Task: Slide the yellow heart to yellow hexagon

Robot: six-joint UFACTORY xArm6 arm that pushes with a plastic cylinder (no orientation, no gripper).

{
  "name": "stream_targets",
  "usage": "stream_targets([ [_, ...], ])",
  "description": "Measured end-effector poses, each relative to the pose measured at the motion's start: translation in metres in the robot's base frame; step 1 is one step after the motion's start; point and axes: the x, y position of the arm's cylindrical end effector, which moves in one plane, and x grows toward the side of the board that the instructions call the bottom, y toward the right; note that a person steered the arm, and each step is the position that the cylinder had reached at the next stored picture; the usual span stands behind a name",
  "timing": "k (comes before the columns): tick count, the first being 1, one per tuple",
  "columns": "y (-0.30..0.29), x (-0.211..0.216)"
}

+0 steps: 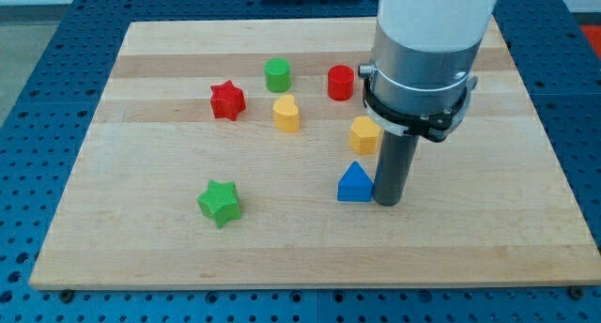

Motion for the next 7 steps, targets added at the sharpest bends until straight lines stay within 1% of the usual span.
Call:
stream_targets([
  [2,-0.005,-0.004],
  [5,-0.032,-0.002],
  [6,-0.034,0.017],
  [7,-0.039,0.022],
])
